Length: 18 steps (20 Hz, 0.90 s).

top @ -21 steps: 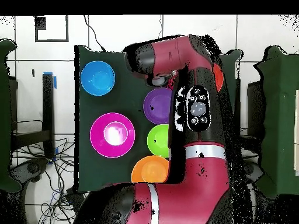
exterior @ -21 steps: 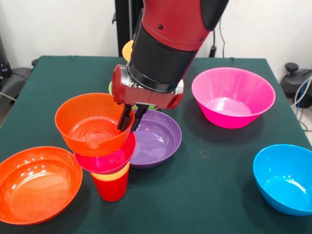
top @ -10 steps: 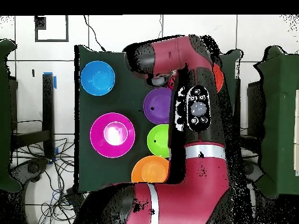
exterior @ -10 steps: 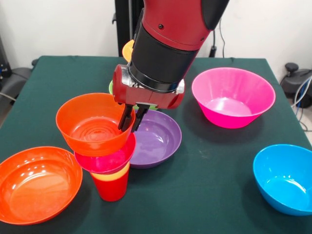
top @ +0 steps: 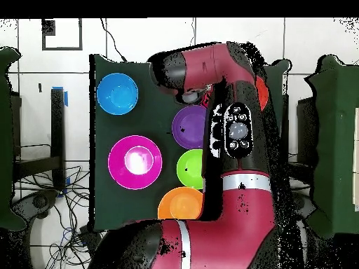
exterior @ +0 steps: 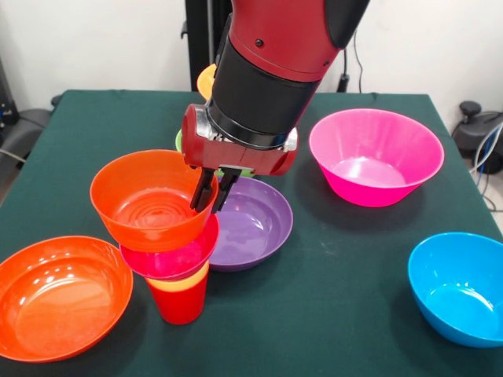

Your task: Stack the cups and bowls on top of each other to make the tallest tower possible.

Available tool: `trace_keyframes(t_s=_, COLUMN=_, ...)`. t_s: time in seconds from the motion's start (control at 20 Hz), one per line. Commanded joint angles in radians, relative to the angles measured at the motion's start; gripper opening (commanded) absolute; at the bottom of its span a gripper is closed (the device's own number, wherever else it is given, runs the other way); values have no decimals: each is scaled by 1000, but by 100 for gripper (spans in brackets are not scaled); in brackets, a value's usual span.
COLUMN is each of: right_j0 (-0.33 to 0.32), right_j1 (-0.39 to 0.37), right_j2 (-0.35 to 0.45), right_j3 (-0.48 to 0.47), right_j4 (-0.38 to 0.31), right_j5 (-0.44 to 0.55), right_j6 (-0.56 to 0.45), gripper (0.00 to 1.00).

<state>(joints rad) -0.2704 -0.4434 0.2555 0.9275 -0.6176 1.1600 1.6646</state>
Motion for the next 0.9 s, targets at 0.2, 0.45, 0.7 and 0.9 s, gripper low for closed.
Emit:
trace_keyframes(t_s=0.2, right_j0=18, right_j1=49, right_j2=40, right_j3=79, right_j4=26, right_j5=11, right_j6=-70, gripper=0)
trace_keyframes(t_s=0.45, right_j0=19, right_j1=57, right_j2=43, right_j3=64, right_j4=35, right_j5=19, right_j6=-76, gripper=0)
trace_keyframes(t_s=0.7, right_j0=21, right_j1=56, right_j2=37, right_j3=67, right_j4=37, right_j5=7, right_j6=-79, gripper=0)
trace_keyframes(t_s=0.9, right_j0=24, right_j1=56, right_j2=35, right_j3=65, right_j4=29, right_j5=-1, right_j6=-86, gripper=0)
